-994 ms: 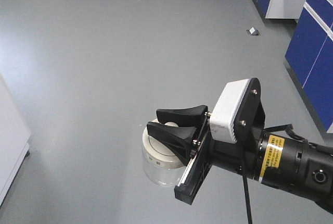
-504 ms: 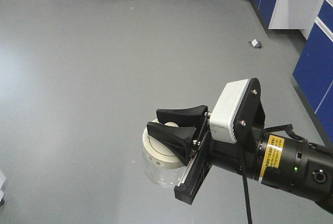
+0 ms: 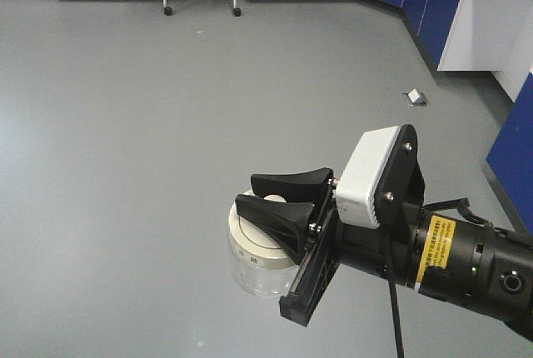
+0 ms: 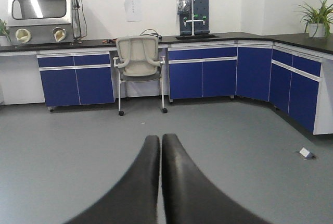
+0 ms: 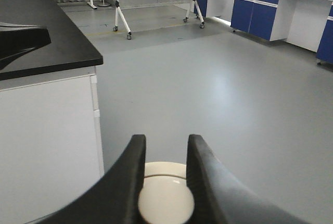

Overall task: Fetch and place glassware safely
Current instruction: 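Drive the base away from the hood carrying the jar in the right gripper, then drive the base to the black-topped bench holding the jar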

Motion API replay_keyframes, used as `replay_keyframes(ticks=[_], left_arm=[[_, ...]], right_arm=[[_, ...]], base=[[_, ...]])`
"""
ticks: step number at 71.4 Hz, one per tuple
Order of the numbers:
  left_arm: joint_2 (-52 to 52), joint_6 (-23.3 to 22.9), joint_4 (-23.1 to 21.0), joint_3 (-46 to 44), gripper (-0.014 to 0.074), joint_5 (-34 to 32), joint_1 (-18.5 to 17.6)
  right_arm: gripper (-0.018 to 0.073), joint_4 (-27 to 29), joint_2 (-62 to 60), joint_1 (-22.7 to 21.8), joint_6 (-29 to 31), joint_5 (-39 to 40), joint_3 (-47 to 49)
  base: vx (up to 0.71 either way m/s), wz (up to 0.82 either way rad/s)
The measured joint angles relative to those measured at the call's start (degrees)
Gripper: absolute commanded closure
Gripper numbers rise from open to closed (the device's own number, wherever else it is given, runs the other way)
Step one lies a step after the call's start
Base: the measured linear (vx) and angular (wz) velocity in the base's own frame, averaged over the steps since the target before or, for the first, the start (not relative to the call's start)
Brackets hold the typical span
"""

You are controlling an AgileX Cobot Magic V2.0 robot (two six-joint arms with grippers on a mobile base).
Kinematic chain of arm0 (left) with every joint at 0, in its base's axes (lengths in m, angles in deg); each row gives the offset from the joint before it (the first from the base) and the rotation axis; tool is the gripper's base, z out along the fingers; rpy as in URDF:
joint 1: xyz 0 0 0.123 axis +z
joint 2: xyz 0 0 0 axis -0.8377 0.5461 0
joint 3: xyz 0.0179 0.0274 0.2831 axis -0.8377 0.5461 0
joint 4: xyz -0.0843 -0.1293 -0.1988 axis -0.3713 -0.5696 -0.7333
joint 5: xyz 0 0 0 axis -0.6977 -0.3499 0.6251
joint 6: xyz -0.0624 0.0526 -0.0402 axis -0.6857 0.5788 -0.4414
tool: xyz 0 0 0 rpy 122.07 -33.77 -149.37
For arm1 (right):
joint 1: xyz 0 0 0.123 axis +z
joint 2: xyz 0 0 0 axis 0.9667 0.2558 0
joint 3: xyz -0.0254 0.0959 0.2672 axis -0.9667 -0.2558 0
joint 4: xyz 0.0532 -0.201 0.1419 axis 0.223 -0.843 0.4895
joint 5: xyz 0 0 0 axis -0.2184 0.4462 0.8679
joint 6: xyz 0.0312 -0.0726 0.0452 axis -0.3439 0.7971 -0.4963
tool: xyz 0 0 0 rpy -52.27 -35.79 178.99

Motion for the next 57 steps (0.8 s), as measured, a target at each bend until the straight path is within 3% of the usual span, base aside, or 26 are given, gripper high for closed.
replay_keyframes(ticks=[57], left_arm=[[0.0,0.0,0.0,0.0,0.0603,0.0,0.0]], right_arm=[[0.056,0.0,0.0,0.0,0.0,0.0,0.0]], base=[[0.55,0.0]])
